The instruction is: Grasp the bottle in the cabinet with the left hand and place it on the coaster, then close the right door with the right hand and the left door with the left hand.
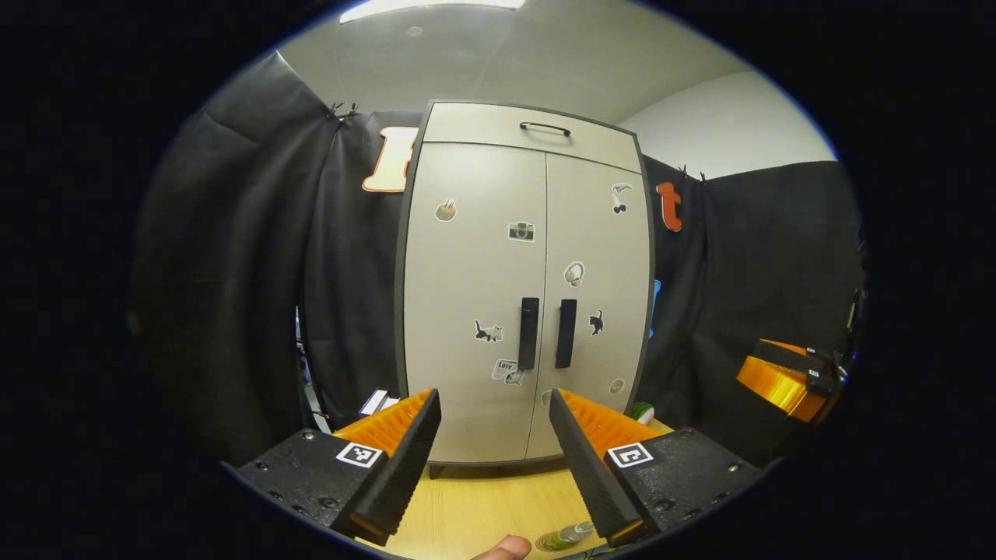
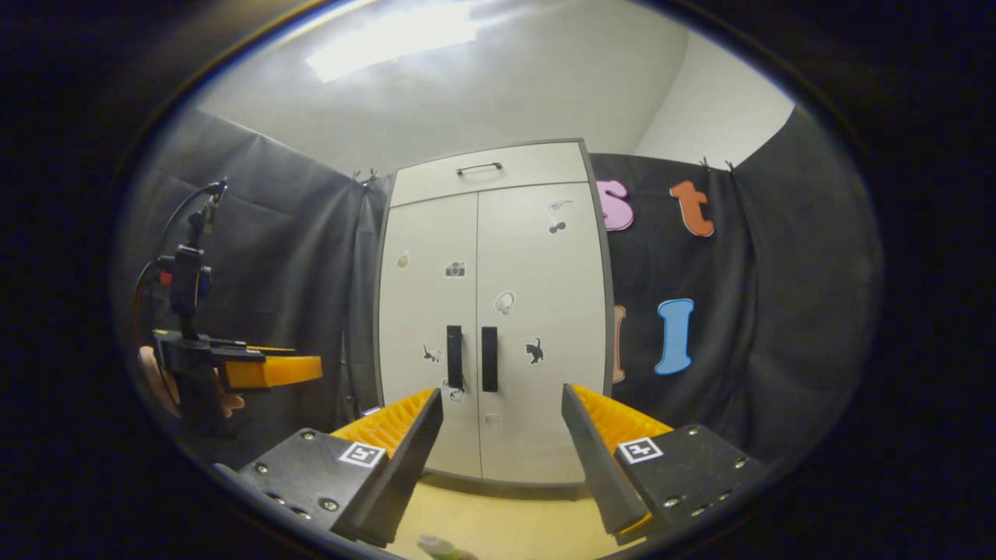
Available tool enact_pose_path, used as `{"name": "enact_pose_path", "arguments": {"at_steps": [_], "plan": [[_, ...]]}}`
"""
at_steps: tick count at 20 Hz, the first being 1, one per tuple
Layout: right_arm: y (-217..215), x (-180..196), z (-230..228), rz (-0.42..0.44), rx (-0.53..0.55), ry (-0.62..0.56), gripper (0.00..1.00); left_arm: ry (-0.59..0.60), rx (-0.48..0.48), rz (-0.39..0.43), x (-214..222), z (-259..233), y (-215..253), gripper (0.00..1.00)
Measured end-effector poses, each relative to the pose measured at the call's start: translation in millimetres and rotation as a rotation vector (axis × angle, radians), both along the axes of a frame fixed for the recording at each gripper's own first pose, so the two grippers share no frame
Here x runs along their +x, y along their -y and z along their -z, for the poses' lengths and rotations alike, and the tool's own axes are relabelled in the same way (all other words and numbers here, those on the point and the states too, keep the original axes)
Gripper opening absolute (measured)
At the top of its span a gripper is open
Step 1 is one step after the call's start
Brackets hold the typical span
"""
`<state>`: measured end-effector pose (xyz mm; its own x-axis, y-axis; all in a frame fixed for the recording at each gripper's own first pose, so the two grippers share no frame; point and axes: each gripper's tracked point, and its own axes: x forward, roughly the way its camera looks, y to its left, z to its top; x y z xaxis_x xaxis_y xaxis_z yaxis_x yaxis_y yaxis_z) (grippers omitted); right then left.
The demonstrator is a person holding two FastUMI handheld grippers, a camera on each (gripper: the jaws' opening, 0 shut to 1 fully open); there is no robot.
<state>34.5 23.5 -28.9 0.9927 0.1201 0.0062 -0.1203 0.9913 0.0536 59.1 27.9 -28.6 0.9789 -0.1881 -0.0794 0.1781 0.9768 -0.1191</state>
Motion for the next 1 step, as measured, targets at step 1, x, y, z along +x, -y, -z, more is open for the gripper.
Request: {"name": "enact_pose_path", "arguments": {"at_steps": [1], "plan": [[-1.4, 0.5, 0.8, -0.002, -0.004, -0.005, 0.9, 0.0, -0.004, 0.0, 0.5, 0.5, -0.9, 0.9]]}}
